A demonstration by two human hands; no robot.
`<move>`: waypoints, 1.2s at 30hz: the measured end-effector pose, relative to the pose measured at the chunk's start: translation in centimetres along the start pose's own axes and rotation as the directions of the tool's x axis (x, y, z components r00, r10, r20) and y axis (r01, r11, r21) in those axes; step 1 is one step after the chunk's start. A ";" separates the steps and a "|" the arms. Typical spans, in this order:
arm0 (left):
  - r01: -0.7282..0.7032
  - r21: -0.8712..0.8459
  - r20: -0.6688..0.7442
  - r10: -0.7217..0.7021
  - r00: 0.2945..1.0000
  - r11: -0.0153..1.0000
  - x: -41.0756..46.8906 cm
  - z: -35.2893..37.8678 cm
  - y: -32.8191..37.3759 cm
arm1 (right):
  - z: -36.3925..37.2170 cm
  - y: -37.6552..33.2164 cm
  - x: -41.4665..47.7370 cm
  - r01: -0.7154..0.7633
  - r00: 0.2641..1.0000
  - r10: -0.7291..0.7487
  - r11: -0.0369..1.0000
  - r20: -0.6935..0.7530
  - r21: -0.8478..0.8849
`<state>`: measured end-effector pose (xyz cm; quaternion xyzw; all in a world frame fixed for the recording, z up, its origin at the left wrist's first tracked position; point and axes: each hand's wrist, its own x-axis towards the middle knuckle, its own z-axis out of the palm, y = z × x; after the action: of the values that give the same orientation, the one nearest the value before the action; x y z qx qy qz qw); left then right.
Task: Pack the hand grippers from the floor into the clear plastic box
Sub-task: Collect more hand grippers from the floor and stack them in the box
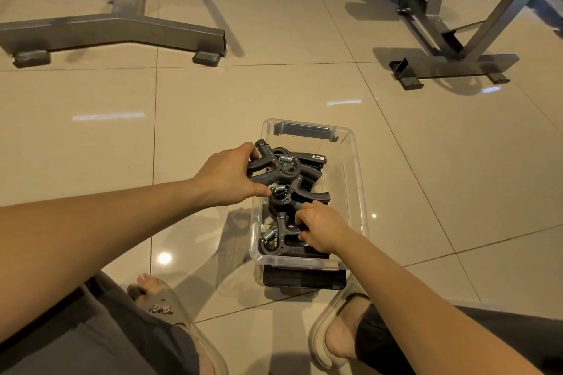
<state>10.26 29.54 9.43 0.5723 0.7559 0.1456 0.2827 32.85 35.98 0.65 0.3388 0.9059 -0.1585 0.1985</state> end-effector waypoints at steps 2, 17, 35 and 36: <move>0.001 0.000 -0.002 -0.001 1.000 1.000 -0.1 -0.1 -0.1 | -0.1 -0.1 0.2 -0.009 1.000 0.009 1.000 0.008 0.006; 0.016 -0.015 0.007 -0.016 1.000 1.000 0.0 -0.1 -0.6 | -0.7 0.5 0.9 0.022 0.998 -0.020 0.999 0.067 -0.035; 0.019 0.013 0.021 -0.020 1.000 1.000 -0.1 0.2 -1.0 | 0.8 2.1 -0.1 -0.169 0.986 0.159 0.951 0.060 0.257; 0.021 0.014 0.022 -0.021 1.000 1.000 -0.1 0.2 -1.0 | 1.0 2.2 -0.3 -0.167 0.986 0.158 0.950 0.054 0.263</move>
<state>9.57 29.10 8.77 0.5676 0.7597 0.1313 0.2888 34.80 36.96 -0.45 0.4331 0.8421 -0.2674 0.1782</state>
